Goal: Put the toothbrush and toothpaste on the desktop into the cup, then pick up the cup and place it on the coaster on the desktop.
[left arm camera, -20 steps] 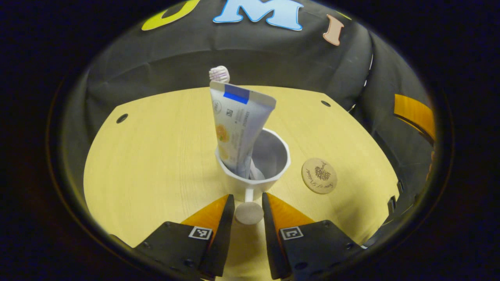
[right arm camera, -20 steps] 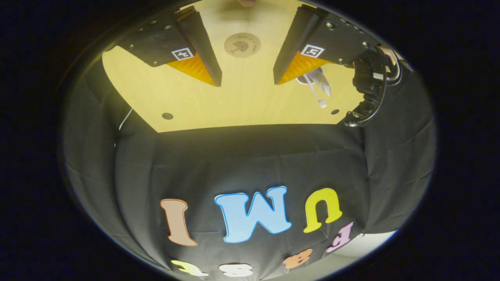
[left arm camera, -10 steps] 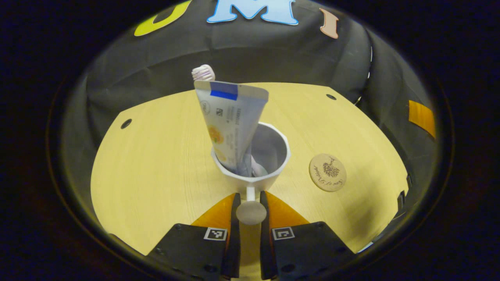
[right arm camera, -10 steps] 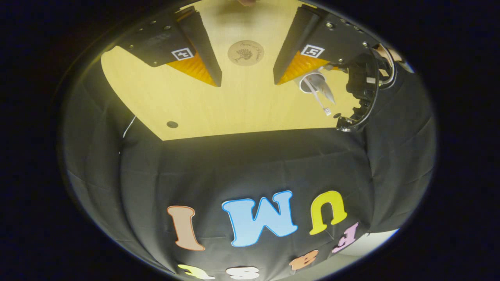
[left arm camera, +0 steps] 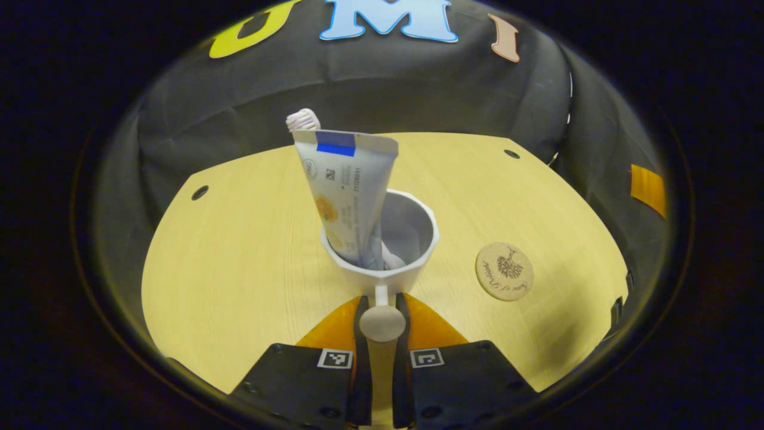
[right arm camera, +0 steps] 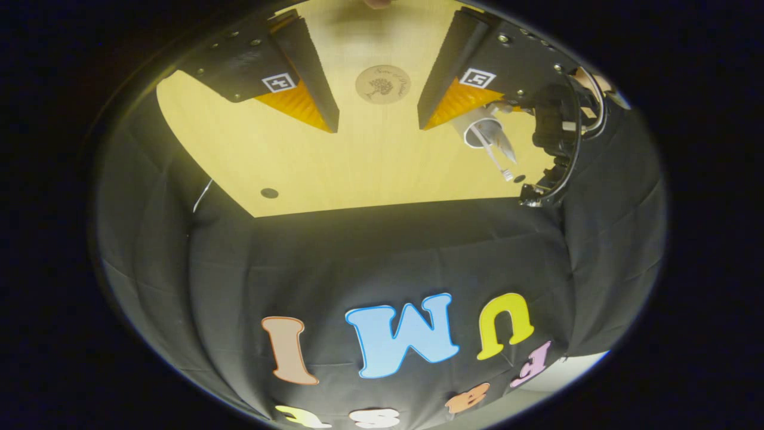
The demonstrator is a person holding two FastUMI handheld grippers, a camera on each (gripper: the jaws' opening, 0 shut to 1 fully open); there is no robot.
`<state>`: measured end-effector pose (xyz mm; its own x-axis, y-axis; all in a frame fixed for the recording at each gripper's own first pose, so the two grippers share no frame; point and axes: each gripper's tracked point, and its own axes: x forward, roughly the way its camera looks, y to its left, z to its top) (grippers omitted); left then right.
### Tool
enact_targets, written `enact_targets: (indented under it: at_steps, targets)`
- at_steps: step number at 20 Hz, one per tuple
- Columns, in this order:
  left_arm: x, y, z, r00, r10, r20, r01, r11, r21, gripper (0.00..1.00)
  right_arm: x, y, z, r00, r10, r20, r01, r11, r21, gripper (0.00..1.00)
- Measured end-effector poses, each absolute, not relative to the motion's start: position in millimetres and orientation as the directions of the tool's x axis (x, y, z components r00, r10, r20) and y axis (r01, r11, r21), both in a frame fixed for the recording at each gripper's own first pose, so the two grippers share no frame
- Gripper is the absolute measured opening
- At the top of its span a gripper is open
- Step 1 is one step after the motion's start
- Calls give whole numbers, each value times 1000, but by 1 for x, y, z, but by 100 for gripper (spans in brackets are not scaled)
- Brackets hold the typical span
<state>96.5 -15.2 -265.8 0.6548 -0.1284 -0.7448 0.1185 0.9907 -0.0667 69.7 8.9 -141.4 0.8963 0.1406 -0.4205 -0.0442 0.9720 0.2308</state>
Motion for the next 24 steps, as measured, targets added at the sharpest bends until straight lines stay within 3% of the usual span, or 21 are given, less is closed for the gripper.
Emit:
enact_targets:
  at_steps: [24]
  targets:
    - [108,-118,-241,699,-248,-670,210,968,-139,19,52,-35,-151,892,95,-441,11,973,232,84]
